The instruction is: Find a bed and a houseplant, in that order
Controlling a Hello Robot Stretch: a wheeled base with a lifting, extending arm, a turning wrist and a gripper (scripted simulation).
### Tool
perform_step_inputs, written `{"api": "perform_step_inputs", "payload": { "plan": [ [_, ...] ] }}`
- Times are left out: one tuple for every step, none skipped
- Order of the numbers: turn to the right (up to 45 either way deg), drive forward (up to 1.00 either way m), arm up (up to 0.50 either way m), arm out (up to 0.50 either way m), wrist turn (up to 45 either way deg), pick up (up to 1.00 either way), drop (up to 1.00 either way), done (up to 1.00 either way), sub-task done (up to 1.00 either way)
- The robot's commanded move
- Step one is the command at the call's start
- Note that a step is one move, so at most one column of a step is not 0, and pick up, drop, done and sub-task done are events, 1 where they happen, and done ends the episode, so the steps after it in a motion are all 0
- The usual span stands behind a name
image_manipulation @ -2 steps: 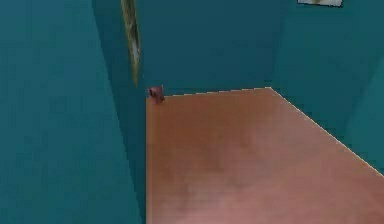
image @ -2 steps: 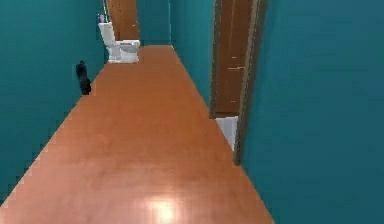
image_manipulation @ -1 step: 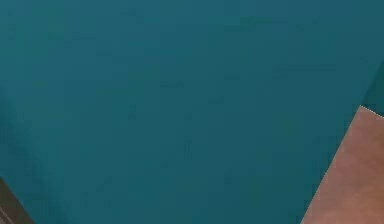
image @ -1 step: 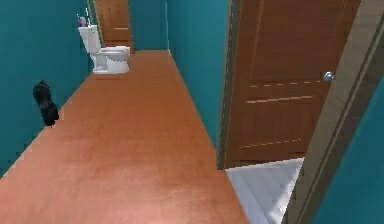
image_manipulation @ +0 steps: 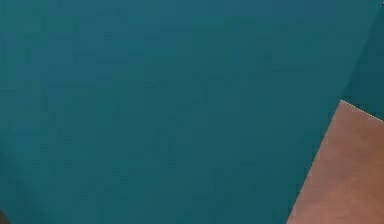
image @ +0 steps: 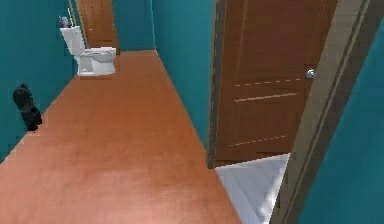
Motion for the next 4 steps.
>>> {"api": "perform_step_inputs", "payload": {
  "plan": [
    [0.0,0.7,0.0,0.0,0.0,0.0,0.0,0.0,0.0],
    [45.0,0.0,0.0,0.0,0.0,0.0,0.0,0.0,0.0],
    [0.0,0.6,0.0,0.0,0.0,0.0,0.0,0.0,0.0],
    [36.0,0.0,0.0,0.0,0.0,0.0,0.0,0.0,0.0]
  ]
}}
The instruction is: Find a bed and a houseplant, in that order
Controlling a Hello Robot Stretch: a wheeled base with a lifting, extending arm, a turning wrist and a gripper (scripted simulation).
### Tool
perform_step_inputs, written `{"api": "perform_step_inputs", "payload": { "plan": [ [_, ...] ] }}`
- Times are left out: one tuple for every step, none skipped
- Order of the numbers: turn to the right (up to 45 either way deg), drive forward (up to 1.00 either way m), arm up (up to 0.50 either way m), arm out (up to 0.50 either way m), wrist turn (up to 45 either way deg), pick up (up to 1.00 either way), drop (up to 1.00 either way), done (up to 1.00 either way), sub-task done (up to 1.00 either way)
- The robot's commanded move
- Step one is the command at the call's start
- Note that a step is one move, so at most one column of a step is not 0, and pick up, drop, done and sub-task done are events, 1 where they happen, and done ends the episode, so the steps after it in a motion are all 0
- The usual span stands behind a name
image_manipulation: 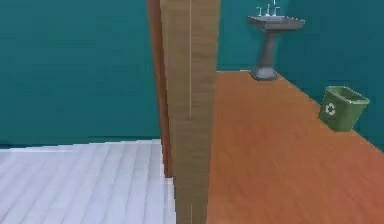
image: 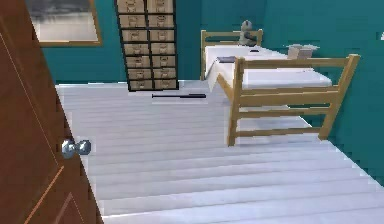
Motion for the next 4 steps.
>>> {"api": "perform_step_inputs", "payload": {
  "plan": [
    [0.0,1.0,0.0,0.0,0.0,0.0,0.0,0.0,0.0],
    [3.0,0.0,0.0,0.0,0.0,0.0,0.0,0.0,0.0],
    [0.0,0.2,0.0,0.0,0.0,0.0,0.0,0.0,0.0],
    [21.0,0.0,0.0,0.0,0.0,0.0,0.0,0.0,0.0]
  ]
}}
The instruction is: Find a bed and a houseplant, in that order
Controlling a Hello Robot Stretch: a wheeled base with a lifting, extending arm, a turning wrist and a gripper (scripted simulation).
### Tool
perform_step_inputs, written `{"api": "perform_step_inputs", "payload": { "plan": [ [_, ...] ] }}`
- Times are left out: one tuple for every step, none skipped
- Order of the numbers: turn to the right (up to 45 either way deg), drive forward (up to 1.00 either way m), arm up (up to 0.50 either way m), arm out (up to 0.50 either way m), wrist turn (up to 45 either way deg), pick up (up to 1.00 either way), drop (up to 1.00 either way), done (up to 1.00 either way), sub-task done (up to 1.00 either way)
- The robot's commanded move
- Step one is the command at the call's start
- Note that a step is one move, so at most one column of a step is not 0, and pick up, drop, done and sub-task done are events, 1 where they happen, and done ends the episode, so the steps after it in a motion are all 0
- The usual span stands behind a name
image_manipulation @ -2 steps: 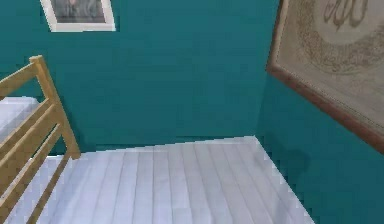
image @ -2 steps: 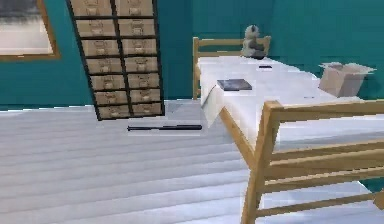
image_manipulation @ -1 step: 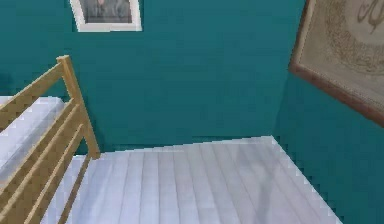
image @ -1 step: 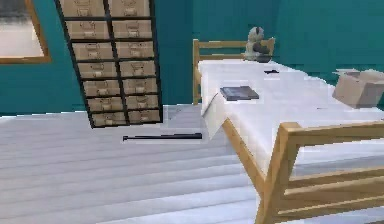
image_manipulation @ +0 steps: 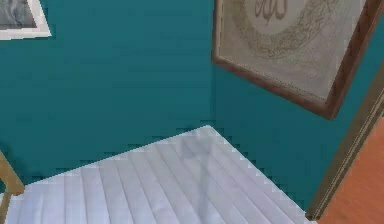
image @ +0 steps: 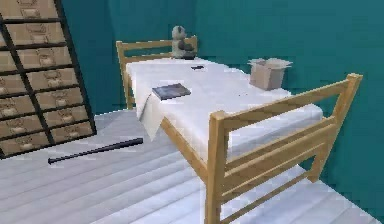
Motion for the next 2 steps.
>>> {"api": "perform_step_inputs", "payload": {
  "plan": [
    [0.0,0.0,0.0,0.0,0.0,0.0,0.0,0.0,1.0],
    [45.0,0.0,0.0,0.0,0.0,0.0,0.0,0.0,0.0]
  ]
}}
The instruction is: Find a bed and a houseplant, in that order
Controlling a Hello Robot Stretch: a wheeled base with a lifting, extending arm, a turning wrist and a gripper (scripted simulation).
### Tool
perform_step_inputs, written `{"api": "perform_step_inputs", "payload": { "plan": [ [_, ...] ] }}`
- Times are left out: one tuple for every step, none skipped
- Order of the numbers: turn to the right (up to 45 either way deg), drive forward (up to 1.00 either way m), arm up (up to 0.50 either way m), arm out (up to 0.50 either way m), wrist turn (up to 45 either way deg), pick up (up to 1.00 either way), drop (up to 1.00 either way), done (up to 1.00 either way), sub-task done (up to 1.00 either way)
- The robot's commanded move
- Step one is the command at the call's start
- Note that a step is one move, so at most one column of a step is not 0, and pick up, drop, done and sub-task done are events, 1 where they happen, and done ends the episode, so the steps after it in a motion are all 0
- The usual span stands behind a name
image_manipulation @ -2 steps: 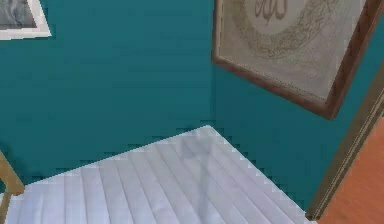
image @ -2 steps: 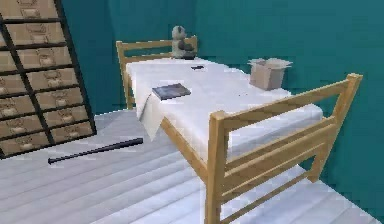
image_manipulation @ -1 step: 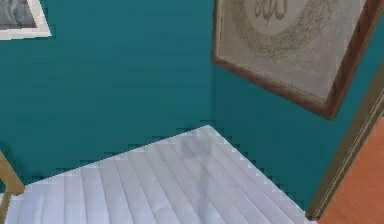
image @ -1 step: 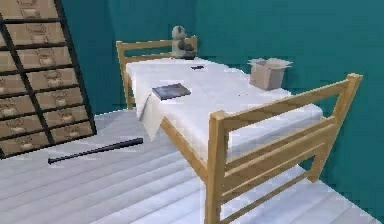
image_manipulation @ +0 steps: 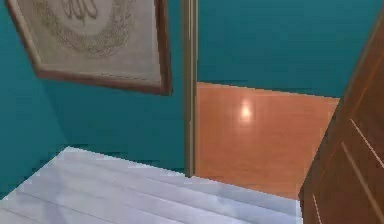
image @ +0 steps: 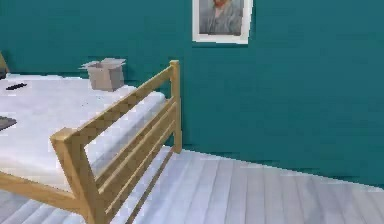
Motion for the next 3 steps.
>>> {"api": "perform_step_inputs", "payload": {
  "plan": [
    [45.0,0.0,0.0,0.0,0.0,0.0,0.0,0.0,0.0],
    [45.0,0.0,0.0,0.0,0.0,0.0,0.0,0.0,0.0],
    [21.0,0.0,0.0,0.0,0.0,0.0,0.0,0.0,0.0]
  ]
}}
